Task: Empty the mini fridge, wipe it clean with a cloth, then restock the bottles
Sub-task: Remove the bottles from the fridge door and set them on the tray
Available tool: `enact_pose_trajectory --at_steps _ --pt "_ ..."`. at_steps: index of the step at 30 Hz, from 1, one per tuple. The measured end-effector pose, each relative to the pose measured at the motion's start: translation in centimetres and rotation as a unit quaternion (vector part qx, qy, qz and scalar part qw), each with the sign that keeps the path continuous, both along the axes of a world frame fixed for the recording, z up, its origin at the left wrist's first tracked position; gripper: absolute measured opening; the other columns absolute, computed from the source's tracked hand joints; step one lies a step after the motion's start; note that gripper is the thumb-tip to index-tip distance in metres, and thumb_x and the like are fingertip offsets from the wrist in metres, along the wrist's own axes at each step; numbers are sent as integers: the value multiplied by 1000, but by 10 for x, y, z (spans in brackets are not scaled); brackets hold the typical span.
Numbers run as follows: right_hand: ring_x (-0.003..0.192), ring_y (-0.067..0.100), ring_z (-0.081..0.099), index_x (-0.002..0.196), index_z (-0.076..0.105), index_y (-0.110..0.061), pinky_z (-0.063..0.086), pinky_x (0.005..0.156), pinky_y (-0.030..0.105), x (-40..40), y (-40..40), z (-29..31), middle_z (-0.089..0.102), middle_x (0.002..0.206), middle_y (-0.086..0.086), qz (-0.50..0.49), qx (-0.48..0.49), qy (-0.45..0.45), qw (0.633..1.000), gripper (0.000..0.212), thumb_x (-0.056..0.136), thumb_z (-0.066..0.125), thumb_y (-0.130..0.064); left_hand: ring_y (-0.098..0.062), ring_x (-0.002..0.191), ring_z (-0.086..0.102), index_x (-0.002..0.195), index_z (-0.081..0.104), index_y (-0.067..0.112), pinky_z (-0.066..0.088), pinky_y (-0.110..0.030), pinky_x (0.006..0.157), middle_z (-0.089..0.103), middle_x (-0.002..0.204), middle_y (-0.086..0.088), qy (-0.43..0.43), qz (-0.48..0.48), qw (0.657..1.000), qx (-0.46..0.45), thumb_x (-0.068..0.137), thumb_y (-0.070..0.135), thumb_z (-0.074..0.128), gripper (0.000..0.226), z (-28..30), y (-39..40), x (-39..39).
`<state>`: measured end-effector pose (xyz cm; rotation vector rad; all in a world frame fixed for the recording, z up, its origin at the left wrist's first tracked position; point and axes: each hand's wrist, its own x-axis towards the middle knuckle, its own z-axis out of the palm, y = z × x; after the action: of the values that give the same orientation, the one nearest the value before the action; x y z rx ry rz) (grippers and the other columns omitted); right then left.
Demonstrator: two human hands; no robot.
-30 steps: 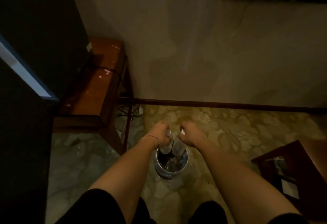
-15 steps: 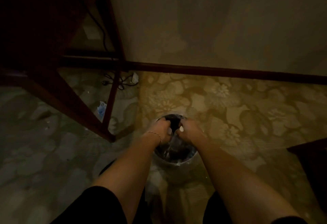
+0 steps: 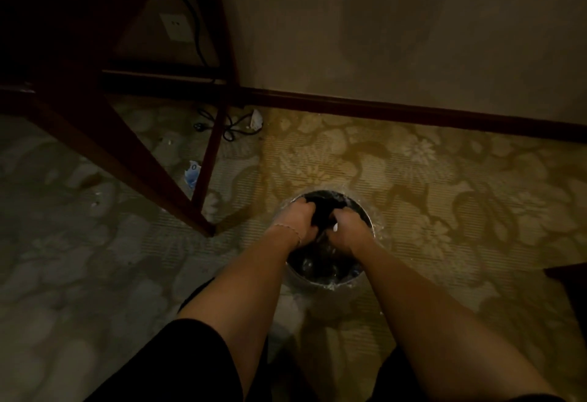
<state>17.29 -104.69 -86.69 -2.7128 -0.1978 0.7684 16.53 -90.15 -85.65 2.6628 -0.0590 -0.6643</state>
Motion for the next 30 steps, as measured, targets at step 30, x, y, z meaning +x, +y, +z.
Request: enact_pose_trajectory --at_steps 30 --pt "123 29 50 138 47 -14 47 99 41 -174 33 671 40 138 8 2 4 -163 987 53 94 56 -41 -27 116 52 128 51 15 47 -40 96 49 128 -7 -167 -34 985 34 88 48 60 52 648 57 -159"
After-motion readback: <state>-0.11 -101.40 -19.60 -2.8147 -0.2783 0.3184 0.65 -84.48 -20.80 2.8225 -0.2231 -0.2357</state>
